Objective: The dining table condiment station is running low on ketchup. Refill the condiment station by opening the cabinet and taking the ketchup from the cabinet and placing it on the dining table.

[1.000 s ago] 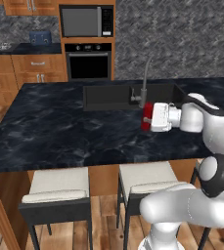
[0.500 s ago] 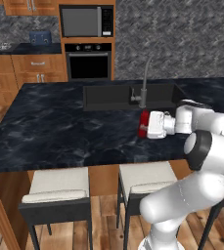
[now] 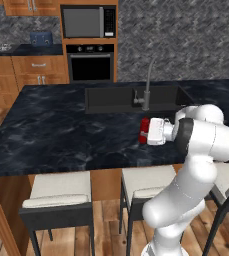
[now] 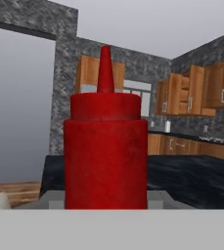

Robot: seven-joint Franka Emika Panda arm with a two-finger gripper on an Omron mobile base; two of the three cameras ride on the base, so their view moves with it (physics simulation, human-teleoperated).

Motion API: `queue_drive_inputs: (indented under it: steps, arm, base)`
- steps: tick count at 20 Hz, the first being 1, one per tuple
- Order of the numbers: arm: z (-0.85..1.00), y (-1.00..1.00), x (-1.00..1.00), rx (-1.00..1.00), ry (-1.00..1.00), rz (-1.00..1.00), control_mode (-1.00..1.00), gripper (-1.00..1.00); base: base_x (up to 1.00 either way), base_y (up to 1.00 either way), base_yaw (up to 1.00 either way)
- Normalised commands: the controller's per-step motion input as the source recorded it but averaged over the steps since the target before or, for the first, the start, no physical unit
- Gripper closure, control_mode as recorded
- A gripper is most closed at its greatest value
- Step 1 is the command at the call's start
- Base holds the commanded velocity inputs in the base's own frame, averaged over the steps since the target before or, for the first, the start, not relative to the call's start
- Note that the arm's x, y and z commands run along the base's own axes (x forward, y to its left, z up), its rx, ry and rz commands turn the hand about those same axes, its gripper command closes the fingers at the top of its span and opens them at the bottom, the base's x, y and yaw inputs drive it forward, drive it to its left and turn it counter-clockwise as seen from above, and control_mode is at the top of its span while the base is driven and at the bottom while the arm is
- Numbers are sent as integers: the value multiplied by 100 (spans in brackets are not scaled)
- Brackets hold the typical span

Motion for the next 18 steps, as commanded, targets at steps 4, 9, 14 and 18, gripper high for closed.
queue_drive_inputs:
  steps: [4, 9, 14, 18]
  arm:
    - [-32, 0, 28, 0, 4, 0, -100, 100]
    - [-26, -1, 23, 0, 1, 0, -100, 100]
    - [-22, 0, 20, 0, 0, 0, -100, 100]
    - [-28, 0, 16, 0, 0, 0, -100, 100]
  base:
    - [0, 0, 0]
    - [0, 0, 0]
    - [0, 0, 0]
    - [0, 0, 0]
